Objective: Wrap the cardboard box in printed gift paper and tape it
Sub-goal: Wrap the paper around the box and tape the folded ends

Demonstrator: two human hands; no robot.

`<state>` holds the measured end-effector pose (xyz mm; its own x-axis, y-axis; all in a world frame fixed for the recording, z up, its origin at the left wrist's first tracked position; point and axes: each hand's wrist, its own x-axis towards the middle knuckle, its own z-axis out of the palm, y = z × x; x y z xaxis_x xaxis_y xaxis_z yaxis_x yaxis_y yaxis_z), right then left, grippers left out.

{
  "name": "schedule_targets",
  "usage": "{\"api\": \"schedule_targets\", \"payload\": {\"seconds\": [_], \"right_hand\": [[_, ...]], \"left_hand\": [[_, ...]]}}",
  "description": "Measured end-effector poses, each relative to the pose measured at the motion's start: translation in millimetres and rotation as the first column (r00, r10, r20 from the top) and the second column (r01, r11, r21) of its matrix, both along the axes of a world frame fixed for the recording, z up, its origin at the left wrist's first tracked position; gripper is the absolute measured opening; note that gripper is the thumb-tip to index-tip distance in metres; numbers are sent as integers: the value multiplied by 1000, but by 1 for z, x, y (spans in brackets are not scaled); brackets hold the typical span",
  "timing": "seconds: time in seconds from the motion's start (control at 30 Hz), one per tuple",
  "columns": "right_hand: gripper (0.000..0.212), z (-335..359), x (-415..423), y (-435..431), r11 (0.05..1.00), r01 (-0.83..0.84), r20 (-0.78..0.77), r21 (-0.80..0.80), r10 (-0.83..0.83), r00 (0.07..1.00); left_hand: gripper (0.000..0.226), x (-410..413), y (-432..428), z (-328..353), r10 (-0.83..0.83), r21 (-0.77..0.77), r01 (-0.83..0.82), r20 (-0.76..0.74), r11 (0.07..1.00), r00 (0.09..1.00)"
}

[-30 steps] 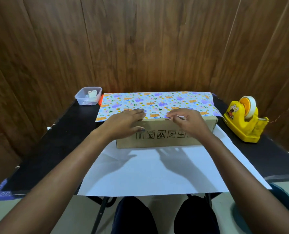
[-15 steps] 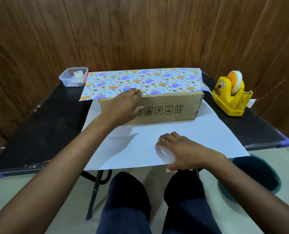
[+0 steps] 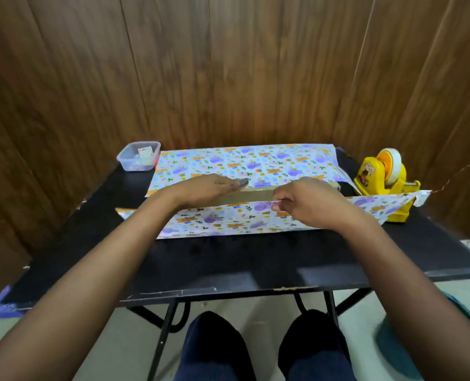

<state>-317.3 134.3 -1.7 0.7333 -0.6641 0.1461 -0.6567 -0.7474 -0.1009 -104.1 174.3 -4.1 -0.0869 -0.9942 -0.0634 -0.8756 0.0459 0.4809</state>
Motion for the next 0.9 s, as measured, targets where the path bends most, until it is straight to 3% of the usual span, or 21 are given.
{"api": "schedule_targets", "payload": {"seconds": [0.1,0.17,0.27,0.33,0.47,0.53,0.6,0.9], "right_hand": [[34,4,8,-14,998,47,-5,-30,-47,999],[37,10,14,-26,998,56,17,-11,-56,998],[39,16,22,-45,998,56,30,33,-57,998],[30,17,28,-59,995,48,46,85,-52,998],[25,20,34,-80,965,-2,114,260,-29,993],[28,21,34,-87,940,-43,155,338,-11,988],[25,21,31,-95,913,-55,180,404,-20,983],[18,42,-20,-117,856,121,-46,503,-113,992]], "left_hand": [[52,12,-4,10,-31,79,34,-45,996,999],[39,18,-8,14,-46,154,66,-127,986,991],[36,24,-15,19,-95,124,96,-12,988,995],[30,25,-20,20,-86,80,83,40,993,995],[26,27,-32,25,-72,37,72,15,997,997],[14,29,-39,29,-56,39,57,-11,998,998],[25,33,-45,34,-47,83,52,-60,995,997],[29,49,-54,25,-55,136,87,-223,987,973]]}}
